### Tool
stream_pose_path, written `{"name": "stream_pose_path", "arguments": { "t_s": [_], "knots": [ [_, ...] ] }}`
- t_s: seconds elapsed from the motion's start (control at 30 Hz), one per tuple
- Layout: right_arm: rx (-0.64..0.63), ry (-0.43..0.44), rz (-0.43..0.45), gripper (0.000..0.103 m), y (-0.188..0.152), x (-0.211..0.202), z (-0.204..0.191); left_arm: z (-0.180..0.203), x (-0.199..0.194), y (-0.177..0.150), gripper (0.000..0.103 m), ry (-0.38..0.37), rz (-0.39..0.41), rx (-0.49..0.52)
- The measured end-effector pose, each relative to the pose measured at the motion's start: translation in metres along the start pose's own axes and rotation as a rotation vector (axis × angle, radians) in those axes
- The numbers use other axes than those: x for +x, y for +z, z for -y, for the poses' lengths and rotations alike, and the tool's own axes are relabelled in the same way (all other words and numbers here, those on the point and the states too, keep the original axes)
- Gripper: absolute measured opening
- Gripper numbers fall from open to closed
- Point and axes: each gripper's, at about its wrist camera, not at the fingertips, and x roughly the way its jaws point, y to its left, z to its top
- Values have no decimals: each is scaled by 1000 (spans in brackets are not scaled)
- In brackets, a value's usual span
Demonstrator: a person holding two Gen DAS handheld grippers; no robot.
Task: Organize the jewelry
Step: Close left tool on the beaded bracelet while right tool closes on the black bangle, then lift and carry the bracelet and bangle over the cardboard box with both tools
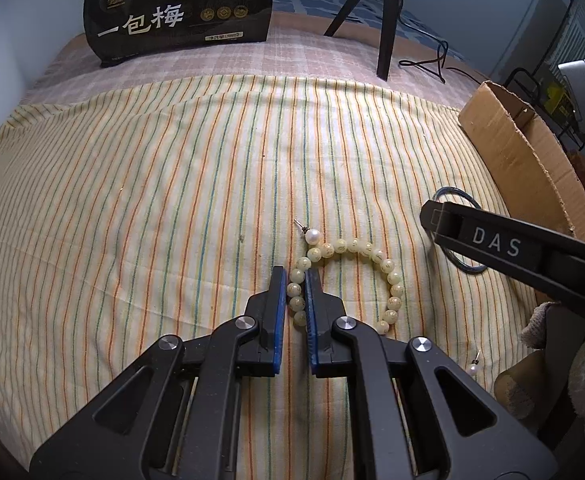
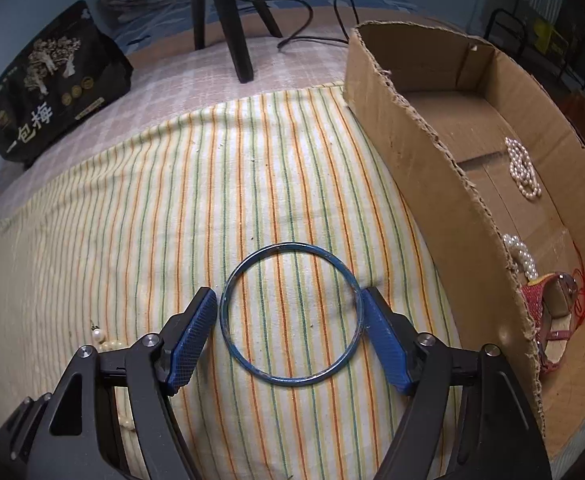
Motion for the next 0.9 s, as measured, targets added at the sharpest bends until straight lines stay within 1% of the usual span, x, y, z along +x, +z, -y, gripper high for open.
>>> {"name": "stream_pose_path", "arguments": {
  "t_s": [0.17,0.43,0.6,0.9],
  "knots": [
    [-28,38,9,71,-2,-3,2,-3,-5,-5,5,-5,-4,-2],
    [-47,93,15,70,-11,-16,5,-13,-17,-12,5,-11,-1,-20],
    [-85,115,31,70,-14,-24,0,-18,-32,-13,5,-17,19,-26],
    [-98,159,71,70,-13,-51,8,-20,-65,-9,5,-41,67,-26]
  ]
}}
